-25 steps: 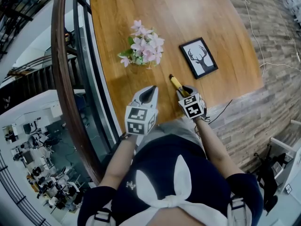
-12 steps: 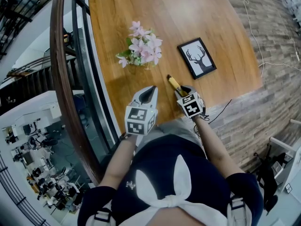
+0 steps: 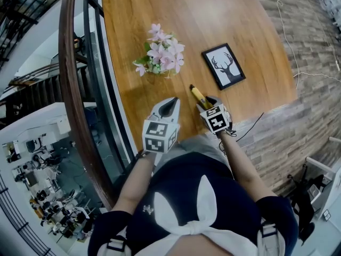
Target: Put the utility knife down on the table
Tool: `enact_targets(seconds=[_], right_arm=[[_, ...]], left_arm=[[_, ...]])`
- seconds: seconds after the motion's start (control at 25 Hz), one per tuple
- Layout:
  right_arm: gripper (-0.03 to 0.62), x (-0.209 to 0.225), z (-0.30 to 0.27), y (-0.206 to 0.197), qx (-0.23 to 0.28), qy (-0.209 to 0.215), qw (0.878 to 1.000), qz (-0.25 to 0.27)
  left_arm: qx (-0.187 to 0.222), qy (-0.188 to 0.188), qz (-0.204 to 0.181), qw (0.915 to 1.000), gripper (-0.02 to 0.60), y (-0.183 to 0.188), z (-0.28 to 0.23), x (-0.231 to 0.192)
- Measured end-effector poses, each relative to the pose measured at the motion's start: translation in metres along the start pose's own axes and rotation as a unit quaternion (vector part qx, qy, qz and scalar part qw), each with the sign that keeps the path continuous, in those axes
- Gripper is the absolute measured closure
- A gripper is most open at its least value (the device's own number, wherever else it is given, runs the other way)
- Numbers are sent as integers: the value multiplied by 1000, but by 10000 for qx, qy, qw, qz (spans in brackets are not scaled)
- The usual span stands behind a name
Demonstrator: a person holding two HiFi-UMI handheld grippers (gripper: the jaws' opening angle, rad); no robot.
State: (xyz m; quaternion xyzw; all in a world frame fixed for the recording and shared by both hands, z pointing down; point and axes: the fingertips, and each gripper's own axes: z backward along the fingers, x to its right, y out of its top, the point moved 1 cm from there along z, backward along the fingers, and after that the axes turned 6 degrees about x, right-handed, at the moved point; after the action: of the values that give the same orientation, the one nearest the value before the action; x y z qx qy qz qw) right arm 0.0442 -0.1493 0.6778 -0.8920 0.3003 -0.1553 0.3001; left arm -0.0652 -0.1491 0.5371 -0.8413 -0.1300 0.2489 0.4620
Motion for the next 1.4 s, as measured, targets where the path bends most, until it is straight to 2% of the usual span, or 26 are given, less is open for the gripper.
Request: enact_targets(seconds=[0.4, 0.64, 0.84, 1.08, 1.4], right_arm=[[406, 0, 36, 44, 572, -119, 9981, -185], [519, -3, 65, 73, 1065, -393, 9935, 31], [592, -5, 87, 89, 1467, -520, 9878, -10], [595, -11, 110, 100, 1769, -541, 9827, -9], [597, -33, 136, 107, 2062, -351, 9777, 182]], left_arm=[[158, -17, -100, 9998, 563, 10, 7, 7], [275, -12, -175, 9995, 563, 17, 14, 14], [333, -43, -259, 9991, 563, 20, 18, 20], [384, -137, -330, 9986, 563, 22, 23, 33], [450, -291, -395, 9978, 563, 21, 30, 51]])
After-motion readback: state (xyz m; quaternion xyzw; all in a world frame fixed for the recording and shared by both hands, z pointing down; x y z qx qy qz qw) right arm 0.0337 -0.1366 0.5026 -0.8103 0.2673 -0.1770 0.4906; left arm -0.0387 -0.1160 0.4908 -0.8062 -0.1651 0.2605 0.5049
